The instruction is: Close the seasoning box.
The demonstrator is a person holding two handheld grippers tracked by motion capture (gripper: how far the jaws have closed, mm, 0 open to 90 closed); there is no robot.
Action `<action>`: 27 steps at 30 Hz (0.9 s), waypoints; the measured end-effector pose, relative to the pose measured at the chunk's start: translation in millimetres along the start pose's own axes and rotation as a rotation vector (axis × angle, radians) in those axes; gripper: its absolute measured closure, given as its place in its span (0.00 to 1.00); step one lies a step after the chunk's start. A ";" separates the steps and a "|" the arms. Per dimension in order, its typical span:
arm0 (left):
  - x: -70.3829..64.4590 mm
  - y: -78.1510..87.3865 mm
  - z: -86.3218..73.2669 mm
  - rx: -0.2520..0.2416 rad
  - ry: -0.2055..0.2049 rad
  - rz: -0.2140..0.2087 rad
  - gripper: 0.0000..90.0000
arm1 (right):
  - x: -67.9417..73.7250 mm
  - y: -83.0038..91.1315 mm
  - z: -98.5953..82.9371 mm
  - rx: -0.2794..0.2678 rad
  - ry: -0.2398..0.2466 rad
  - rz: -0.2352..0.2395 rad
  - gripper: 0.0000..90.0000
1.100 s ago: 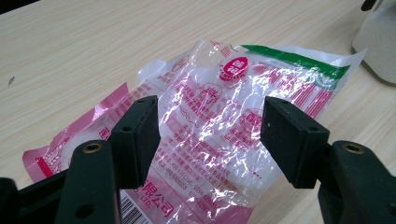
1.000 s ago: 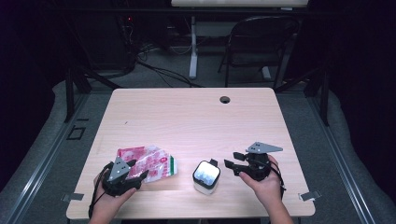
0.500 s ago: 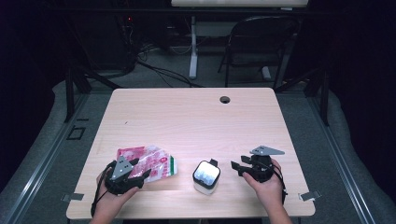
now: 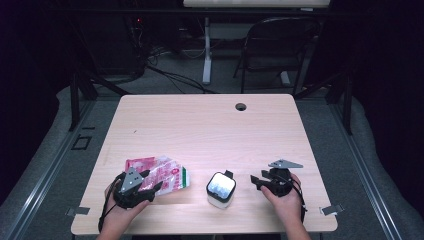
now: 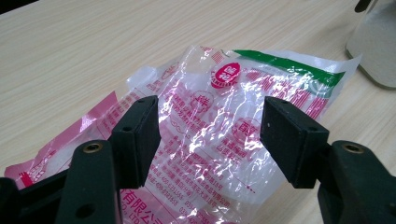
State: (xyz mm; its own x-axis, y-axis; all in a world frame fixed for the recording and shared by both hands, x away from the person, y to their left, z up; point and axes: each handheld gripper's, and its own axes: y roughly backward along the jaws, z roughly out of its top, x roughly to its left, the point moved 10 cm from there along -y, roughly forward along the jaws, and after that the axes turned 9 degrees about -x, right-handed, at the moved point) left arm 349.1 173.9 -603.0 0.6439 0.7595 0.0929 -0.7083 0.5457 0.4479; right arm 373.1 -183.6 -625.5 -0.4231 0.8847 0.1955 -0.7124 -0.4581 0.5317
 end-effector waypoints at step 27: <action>-0.6 -3.1 -4.0 0.013 0.003 -0.004 0.42 | -1.2 -6.7 -6.8 0.021 0.008 -0.009 0.49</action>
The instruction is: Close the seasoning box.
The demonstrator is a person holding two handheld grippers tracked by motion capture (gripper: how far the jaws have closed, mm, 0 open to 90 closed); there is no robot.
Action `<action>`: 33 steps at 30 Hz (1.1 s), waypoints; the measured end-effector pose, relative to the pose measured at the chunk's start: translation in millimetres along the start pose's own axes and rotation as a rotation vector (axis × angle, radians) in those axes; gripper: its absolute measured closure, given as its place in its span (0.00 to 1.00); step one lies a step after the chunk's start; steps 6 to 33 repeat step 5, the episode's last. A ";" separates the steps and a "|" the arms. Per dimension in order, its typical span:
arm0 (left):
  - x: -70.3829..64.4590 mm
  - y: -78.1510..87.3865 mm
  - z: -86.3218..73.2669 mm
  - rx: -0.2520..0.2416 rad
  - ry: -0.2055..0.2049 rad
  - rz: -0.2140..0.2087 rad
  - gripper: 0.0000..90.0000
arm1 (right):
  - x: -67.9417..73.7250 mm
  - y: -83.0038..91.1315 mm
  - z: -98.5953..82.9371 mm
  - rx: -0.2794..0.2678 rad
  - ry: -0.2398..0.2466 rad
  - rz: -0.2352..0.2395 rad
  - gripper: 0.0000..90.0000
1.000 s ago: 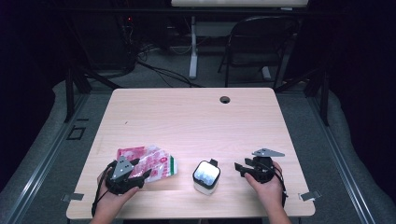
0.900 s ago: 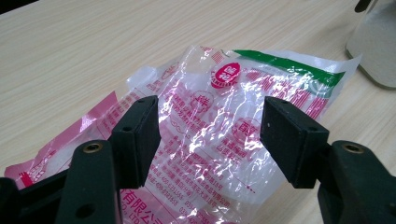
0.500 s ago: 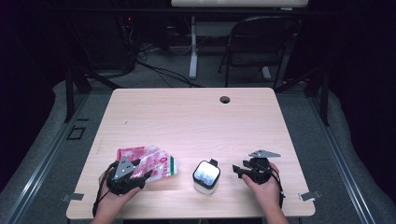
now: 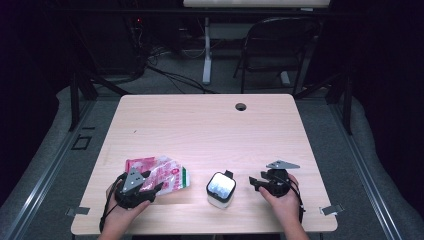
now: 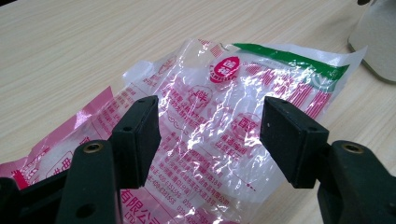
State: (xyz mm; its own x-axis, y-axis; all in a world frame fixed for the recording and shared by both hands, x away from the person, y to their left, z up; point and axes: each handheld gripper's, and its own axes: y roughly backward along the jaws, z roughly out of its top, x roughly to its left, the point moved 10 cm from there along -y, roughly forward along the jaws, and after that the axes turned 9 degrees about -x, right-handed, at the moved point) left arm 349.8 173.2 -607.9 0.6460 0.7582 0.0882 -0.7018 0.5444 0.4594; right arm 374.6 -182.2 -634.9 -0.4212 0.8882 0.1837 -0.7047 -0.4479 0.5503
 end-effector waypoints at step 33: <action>1.1 -0.1 1.1 -0.006 0.010 0.002 0.42 | -0.5 0.6 -0.8 0.007 0.009 -0.004 0.49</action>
